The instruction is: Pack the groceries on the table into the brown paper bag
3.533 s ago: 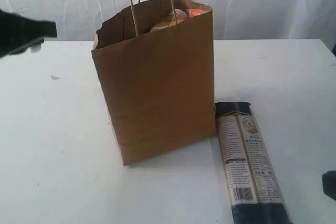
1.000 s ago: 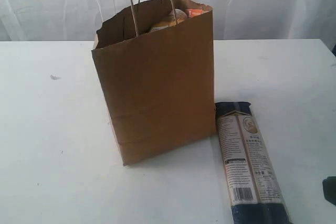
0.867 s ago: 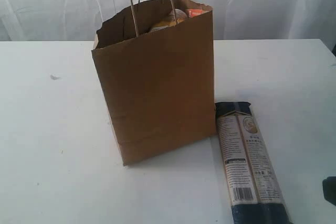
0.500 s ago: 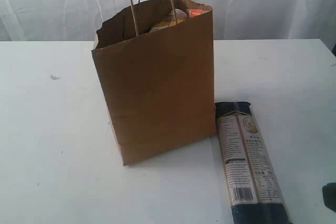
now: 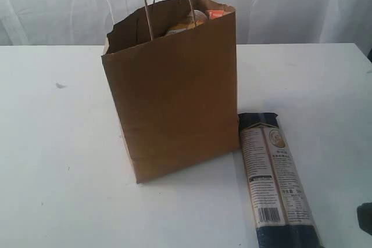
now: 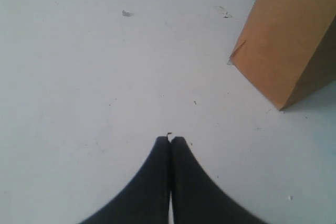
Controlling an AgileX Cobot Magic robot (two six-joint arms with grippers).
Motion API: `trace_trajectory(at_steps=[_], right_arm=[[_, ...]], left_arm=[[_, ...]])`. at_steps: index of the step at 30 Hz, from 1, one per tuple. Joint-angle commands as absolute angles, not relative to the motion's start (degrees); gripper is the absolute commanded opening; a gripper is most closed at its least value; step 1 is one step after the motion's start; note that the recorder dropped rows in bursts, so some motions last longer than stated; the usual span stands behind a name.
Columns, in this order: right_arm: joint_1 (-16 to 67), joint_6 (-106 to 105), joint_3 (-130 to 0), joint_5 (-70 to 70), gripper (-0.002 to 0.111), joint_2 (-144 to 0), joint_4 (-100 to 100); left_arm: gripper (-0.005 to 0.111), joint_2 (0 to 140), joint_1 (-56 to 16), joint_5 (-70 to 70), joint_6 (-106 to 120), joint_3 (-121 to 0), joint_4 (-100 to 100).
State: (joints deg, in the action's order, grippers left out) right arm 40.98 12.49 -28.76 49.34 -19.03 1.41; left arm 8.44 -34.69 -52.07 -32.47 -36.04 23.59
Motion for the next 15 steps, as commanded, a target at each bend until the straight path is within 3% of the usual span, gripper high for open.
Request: trace_trajectory(at_steps=[1, 6, 10, 12, 15], right_arm=[[40.6, 12.18, -28.48, 49.61, 0.0, -18.79, 1.64], [40.6, 12.18, -28.48, 49.61, 0.0, -18.79, 1.64], [40.6, 12.18, -28.48, 49.61, 0.0, -18.79, 1.64], [40.6, 12.18, -28.48, 49.61, 0.0, -18.79, 1.64], [40.6, 12.18, -28.48, 49.61, 0.0, -18.79, 1.64]], left_arm=[[0.0, 8.05, -34.95, -52.27, -33.01, -35.74, 23.42], [0.0, 8.05, -34.95, -52.27, -33.01, -35.74, 3.49], [0.0, 6.84, -34.95, -50.18, -30.12, -35.74, 4.36], [0.0, 5.54, -34.95, -42.16, -23.71, -34.7, 5.74], [0.0, 3.18, -34.52, -18.03, -7.95, -28.77, 1.15]])
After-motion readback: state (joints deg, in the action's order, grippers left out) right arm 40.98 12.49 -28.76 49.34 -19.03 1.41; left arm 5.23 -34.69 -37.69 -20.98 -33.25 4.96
